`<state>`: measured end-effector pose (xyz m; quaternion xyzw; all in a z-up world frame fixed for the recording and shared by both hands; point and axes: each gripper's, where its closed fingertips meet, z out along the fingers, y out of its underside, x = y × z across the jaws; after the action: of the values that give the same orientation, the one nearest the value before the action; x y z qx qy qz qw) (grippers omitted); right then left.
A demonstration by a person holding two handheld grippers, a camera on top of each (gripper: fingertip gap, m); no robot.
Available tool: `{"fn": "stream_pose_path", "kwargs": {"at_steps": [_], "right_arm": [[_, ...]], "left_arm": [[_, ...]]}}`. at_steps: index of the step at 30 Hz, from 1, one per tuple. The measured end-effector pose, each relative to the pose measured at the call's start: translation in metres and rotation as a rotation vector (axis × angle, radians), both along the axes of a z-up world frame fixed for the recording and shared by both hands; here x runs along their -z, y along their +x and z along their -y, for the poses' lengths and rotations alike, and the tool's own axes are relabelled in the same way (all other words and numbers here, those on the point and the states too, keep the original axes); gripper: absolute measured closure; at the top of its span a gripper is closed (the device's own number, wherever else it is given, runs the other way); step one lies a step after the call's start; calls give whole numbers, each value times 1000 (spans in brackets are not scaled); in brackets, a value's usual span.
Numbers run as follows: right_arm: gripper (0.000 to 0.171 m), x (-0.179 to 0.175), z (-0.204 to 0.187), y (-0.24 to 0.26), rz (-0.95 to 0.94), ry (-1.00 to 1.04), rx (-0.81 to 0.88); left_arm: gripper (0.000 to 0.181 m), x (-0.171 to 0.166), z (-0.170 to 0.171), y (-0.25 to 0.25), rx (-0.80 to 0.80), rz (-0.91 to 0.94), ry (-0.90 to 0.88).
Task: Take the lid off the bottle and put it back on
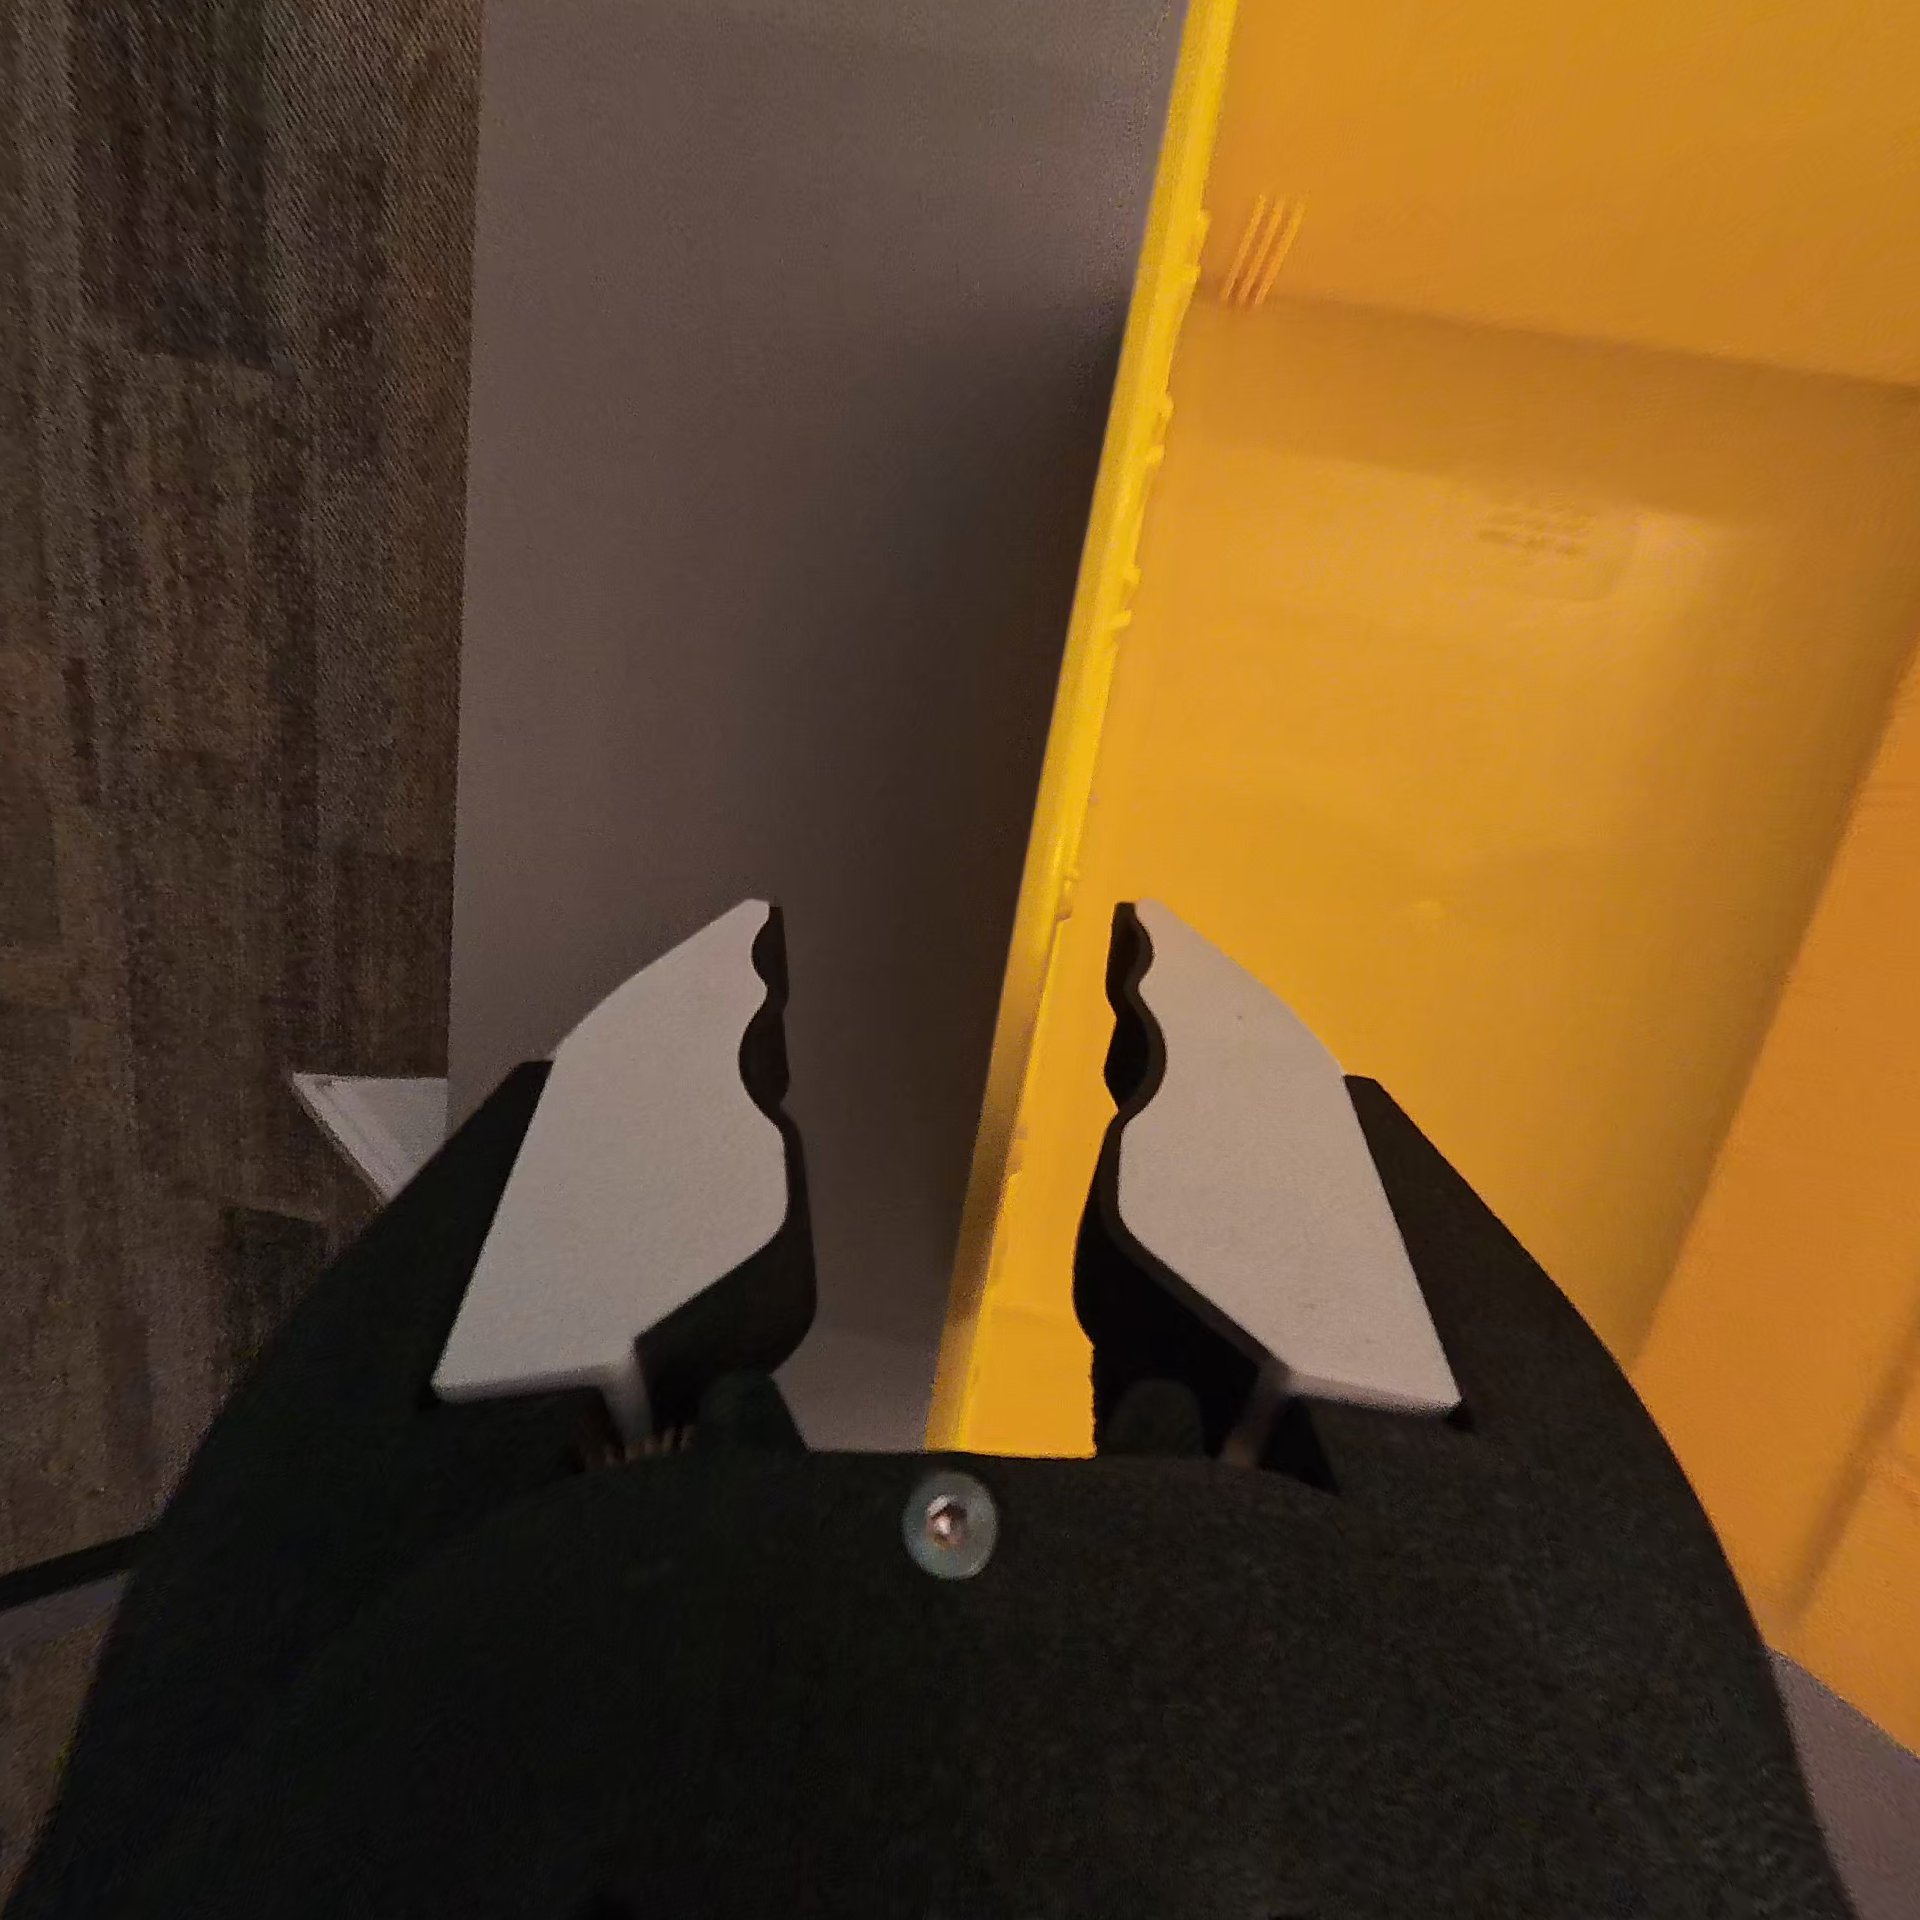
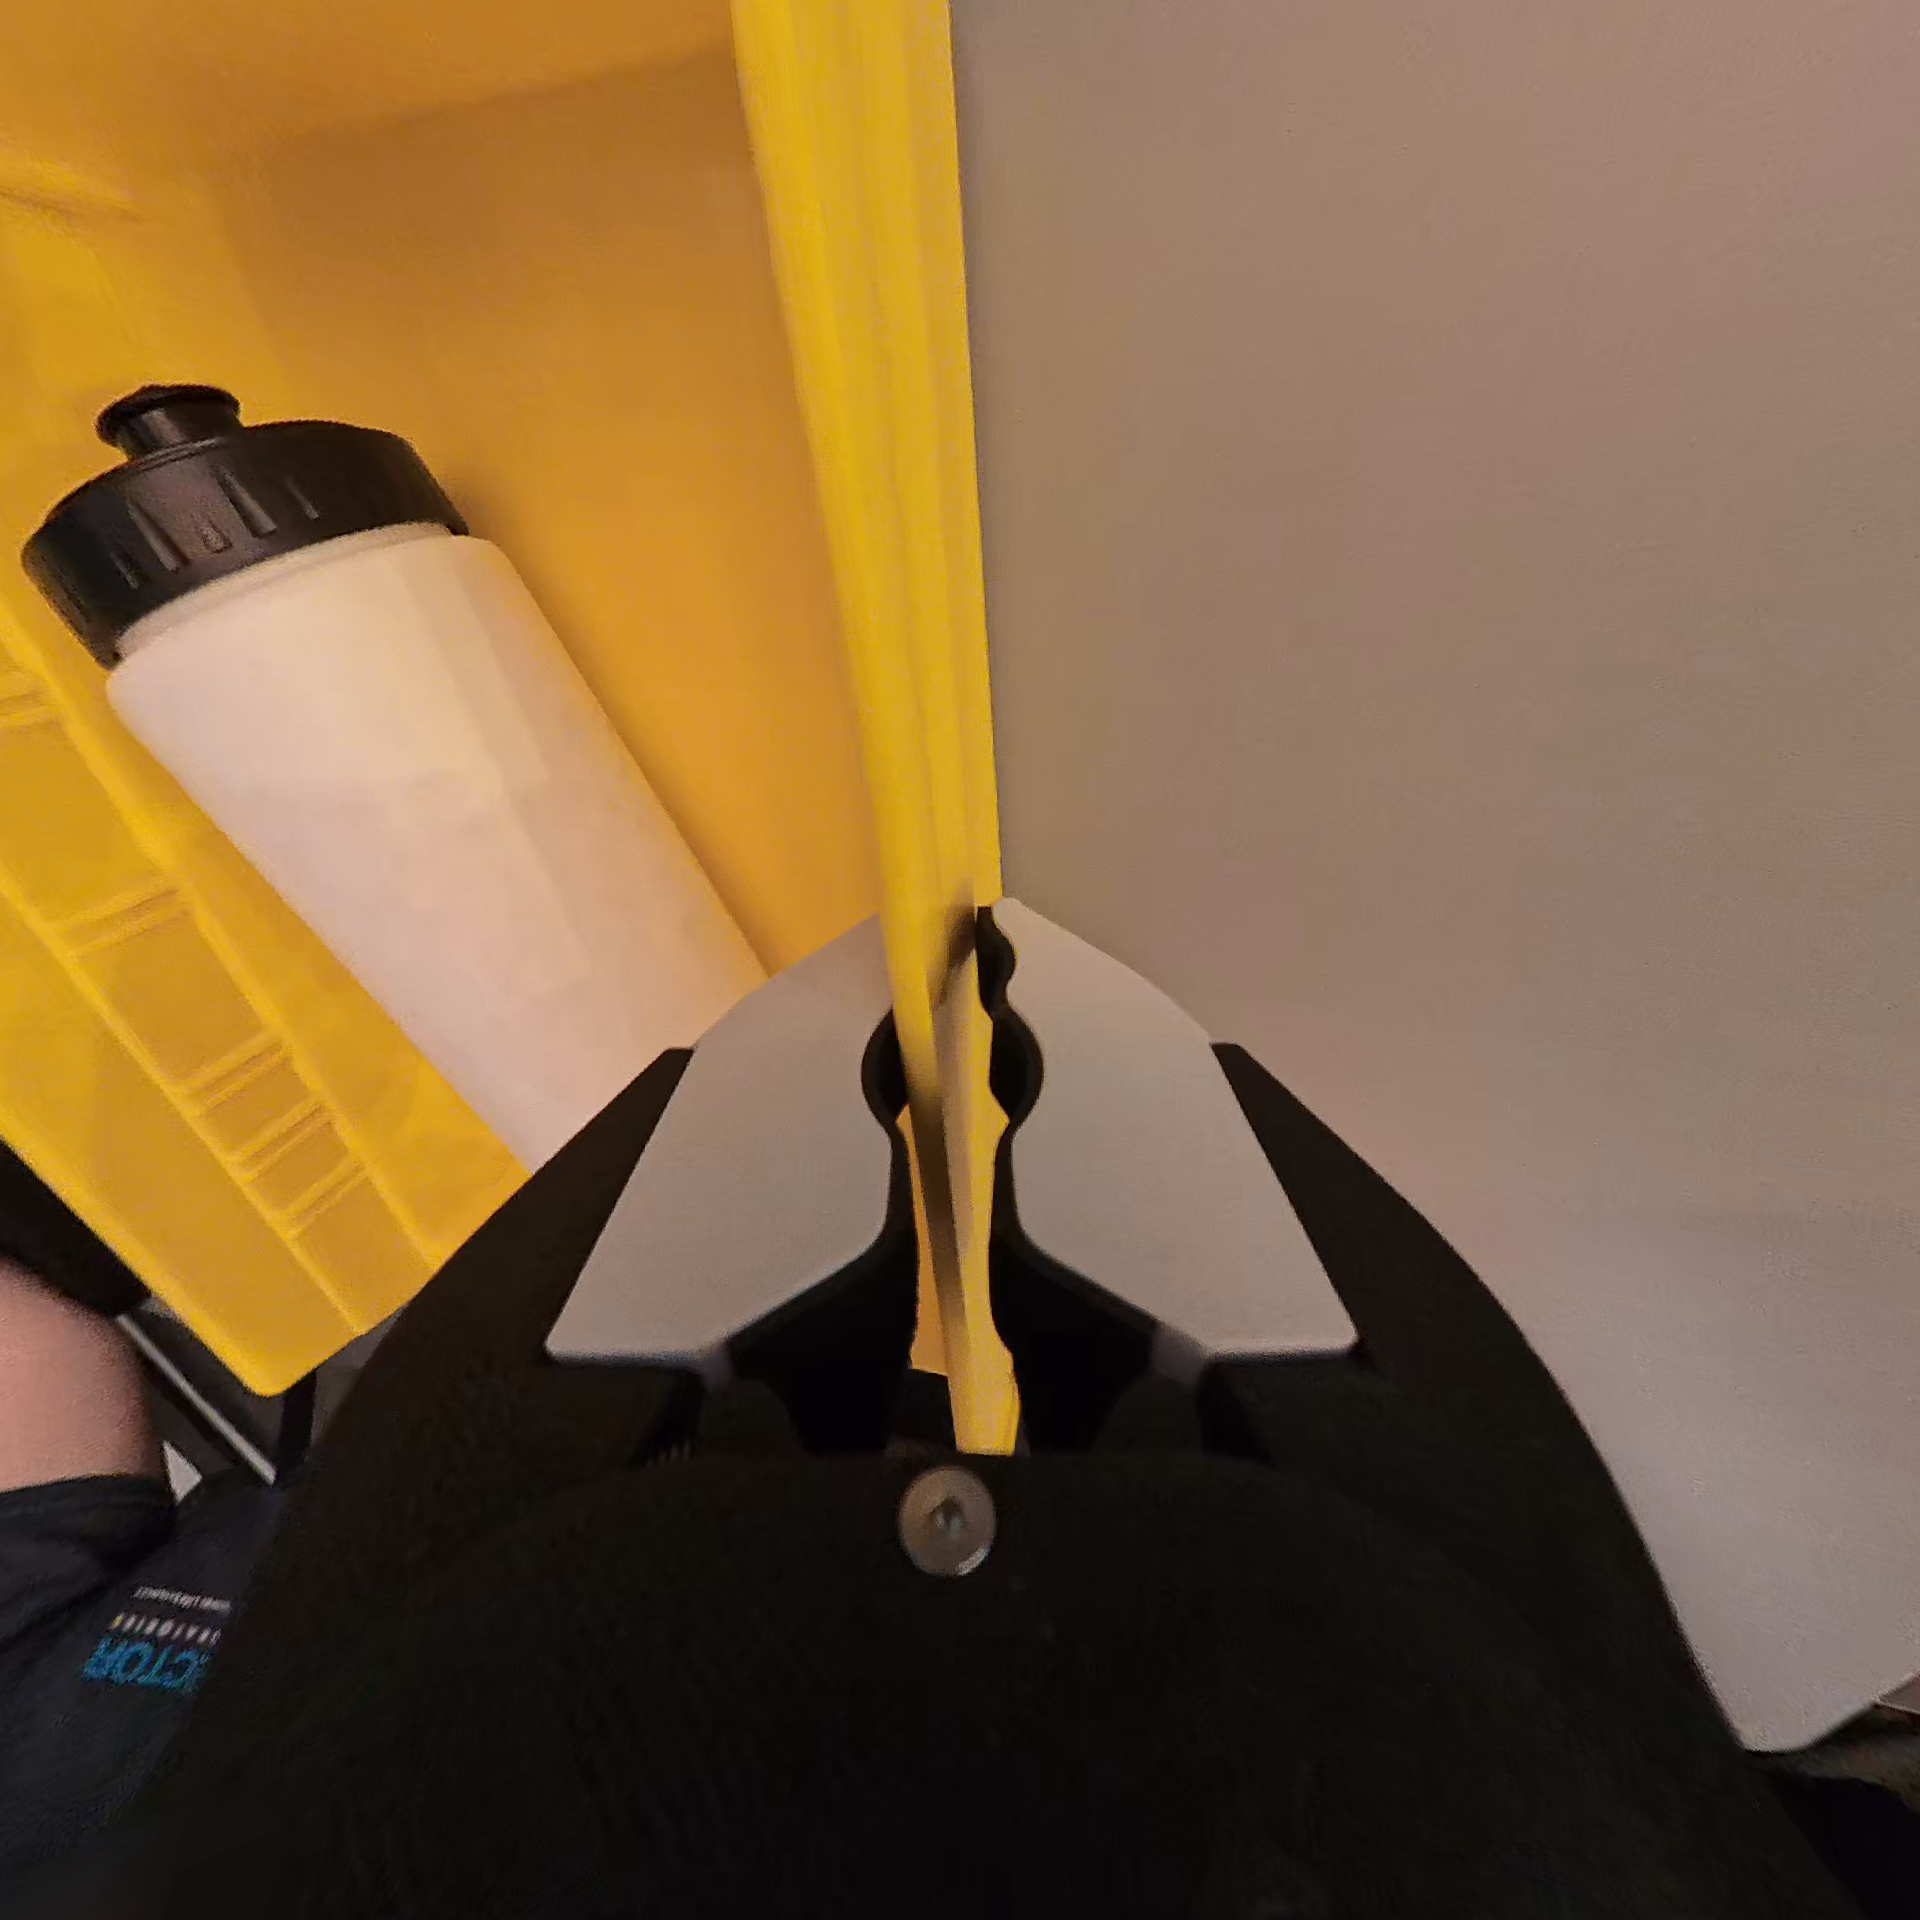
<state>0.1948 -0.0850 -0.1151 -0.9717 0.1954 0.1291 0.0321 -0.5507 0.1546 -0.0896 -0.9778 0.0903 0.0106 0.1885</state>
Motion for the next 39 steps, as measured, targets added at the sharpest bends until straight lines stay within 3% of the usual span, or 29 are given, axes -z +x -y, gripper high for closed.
{"fn": "stream_pose_path", "kwargs": {"at_steps": [4,8,13,21,30,39], "right_arm": [[161,0,-4,-15,-16,-11,-54],[161,0,-5,-22,-17,-23,-71],[161,0,-8,-33,-42,-38,-78],[161,0,-15,-49,-42,-50,-100],[161,1,-20,-74,-30,-80,-169],[162,2,-31,-118,13,-78,-327]], "left_arm": [[135,19,10,-1,-16,24,-107],[171,26,14,16,32,93,-163],[176,26,21,36,78,139,-213],[175,27,46,91,226,57,-338],[164,28,67,142,360,-78,-366],[153,29,88,175,466,-143,-383]]}}
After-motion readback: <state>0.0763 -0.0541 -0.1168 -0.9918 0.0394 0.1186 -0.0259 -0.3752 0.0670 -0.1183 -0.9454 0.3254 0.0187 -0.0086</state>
